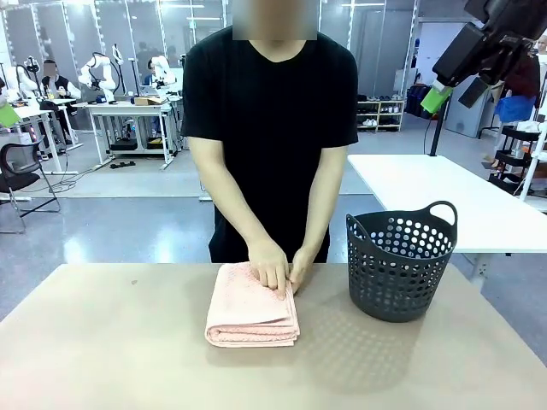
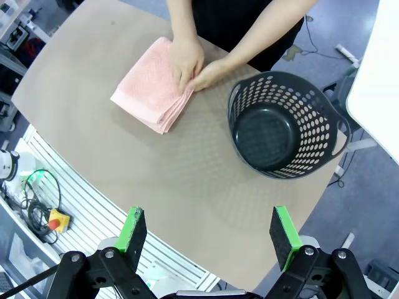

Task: Fold the towel.
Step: Pick up the 100 cm Hotel Towel and place it on the left side of the table.

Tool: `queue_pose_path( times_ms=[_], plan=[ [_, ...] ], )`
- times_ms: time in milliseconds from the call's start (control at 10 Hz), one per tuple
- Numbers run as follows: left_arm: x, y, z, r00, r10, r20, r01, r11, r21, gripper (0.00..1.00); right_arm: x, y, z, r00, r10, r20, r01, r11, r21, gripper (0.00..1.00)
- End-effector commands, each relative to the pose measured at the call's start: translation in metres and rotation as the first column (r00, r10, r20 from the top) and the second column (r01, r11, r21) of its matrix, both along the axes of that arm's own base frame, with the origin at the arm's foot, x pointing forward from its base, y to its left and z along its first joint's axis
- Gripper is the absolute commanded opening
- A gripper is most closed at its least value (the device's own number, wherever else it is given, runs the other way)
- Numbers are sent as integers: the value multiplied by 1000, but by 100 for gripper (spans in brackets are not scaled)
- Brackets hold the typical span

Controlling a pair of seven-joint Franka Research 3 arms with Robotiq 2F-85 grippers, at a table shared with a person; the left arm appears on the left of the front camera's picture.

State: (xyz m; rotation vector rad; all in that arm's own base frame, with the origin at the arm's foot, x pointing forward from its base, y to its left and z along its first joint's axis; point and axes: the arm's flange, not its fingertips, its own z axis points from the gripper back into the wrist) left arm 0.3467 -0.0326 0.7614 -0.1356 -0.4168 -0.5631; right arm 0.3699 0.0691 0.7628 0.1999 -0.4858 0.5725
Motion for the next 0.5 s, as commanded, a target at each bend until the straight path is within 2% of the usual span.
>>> queue_pose_path(
  times_ms=[0,400],
  plan=[
    [1,1,2,1000,-4,1,4,1000,3,100,1,-1,1,1000,-3,0,3,1000,0,100],
    [1,1,2,1000,-4,1,4,1000,3,100,1,-1,1,1000,-3,0,3,1000,0,100]
  ],
)
